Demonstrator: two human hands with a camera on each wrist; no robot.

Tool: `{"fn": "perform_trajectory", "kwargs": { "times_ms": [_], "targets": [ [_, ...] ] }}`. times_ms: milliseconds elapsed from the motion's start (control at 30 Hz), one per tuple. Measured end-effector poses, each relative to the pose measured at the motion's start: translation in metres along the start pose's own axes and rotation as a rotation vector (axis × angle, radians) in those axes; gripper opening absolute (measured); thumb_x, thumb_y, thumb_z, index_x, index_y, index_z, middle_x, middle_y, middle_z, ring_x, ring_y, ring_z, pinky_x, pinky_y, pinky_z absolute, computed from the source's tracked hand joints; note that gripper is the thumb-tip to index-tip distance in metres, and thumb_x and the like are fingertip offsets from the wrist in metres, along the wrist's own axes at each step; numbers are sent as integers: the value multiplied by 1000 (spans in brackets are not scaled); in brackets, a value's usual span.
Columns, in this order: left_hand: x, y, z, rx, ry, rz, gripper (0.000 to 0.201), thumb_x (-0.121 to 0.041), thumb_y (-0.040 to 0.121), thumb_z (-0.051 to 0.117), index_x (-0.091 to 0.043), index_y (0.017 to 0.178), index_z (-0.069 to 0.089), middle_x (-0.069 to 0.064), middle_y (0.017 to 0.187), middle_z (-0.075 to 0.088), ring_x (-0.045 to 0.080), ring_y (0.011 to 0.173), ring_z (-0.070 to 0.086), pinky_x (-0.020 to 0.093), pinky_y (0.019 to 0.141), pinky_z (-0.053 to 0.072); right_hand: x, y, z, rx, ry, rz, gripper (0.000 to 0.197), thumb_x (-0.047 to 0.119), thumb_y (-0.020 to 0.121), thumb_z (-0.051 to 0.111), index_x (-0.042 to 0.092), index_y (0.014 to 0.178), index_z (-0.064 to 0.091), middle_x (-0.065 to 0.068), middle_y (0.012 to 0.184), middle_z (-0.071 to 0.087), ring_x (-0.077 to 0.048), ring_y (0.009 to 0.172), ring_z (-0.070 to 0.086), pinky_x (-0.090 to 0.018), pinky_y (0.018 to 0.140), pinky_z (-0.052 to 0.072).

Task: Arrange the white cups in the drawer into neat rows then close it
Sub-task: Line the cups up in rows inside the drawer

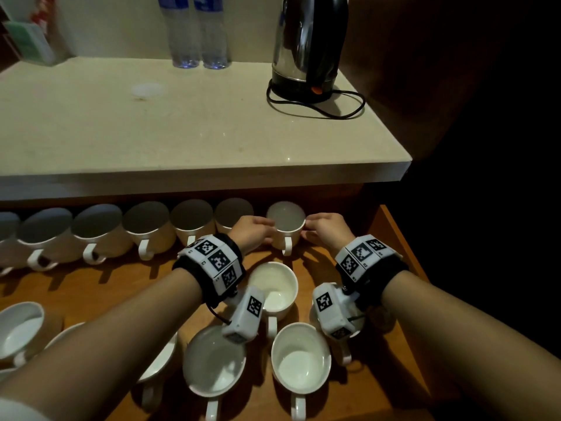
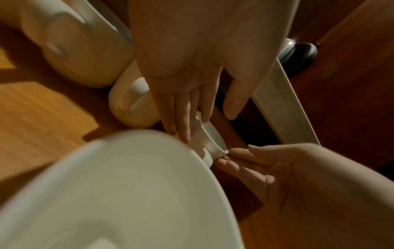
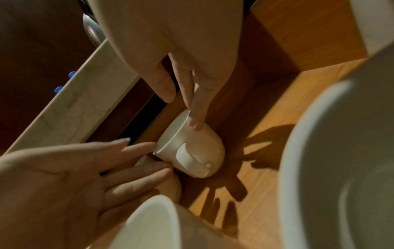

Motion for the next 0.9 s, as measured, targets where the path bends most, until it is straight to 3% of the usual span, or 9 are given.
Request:
{"fn": "perform_trajectory", "kwargs": {
  "times_ms": [100,167,233,367,400,433,500,667,900],
  "targets": [
    [1,-4,1,30,-59,-21,37,-6,90,56,1,126,54,17,126,58,27,115,58,27,87,50,1,-1,2,12,19,-6,34,-2,91,50,-11,124,53,-30,122,59,-25,83,59,-25,66,48],
    [2,-3,0,16,-78,-16,35,-5,90,55,4,124,55,20,126,58,27,115,58,25,88,48,2,-2,2,11,13,-8,34,-2,92,50,-10,124,52,-31,127,55,-37,106,62,-24,65,48],
    [1,-3,-2,6,-70,-2,35,-2,91,53,8,125,54,22,125,58,28,116,57,23,87,46,4,-4,5,15,6,-5,34,-2,92,49,-10,125,51,-30,129,54,-41,119,55,-21,62,48],
    [-2,-6,-3,22,-42,1,36,-5,92,52,4,126,54,20,122,60,21,103,61,10,62,52,4,-4,12,38,17,-6,35,-4,93,46,-13,127,48,-33,129,52,-42,122,52,-16,54,50],
    [-2,-6,-5,16,-39,2,36,-5,92,52,4,127,53,20,123,60,20,101,61,9,60,51,4,-3,14,39,22,-8,36,-5,93,46,-13,128,46,-33,128,52,-43,122,52,-16,59,53],
    [-1,-5,-6,7,-35,3,36,-5,92,52,4,127,53,20,123,60,20,101,60,10,61,51,3,-1,15,33,25,-8,37,-6,92,47,-12,129,46,-33,127,53,-42,122,52,-19,71,56],
    [0,-4,-8,-7,-30,0,38,-5,92,52,3,129,52,19,125,59,22,109,60,16,71,52,3,1,17,34,40,2,39,-6,93,47,-8,132,44,-30,126,54,-37,121,55,-32,95,51],
    [2,-5,-13,-6,19,15,39,-6,91,54,-2,130,51,16,129,57,23,118,56,24,93,44,7,-5,25,95,92,25,44,-6,97,35,-2,142,34,-24,139,44,-32,122,55,-32,99,47],
    [4,-11,-25,-9,100,-15,37,-12,92,54,-8,129,54,11,129,58,21,118,56,26,93,44,10,-8,29,147,-14,14,47,-4,98,37,2,144,31,-20,139,46,-28,124,53,-33,104,45]
  ]
}}
Point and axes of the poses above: each hand's wrist, its own y-axis towards the middle knuckle, its own z-axis out of the palm, x = y × z, the point moved 7 cm from there along y, towards the middle knuckle
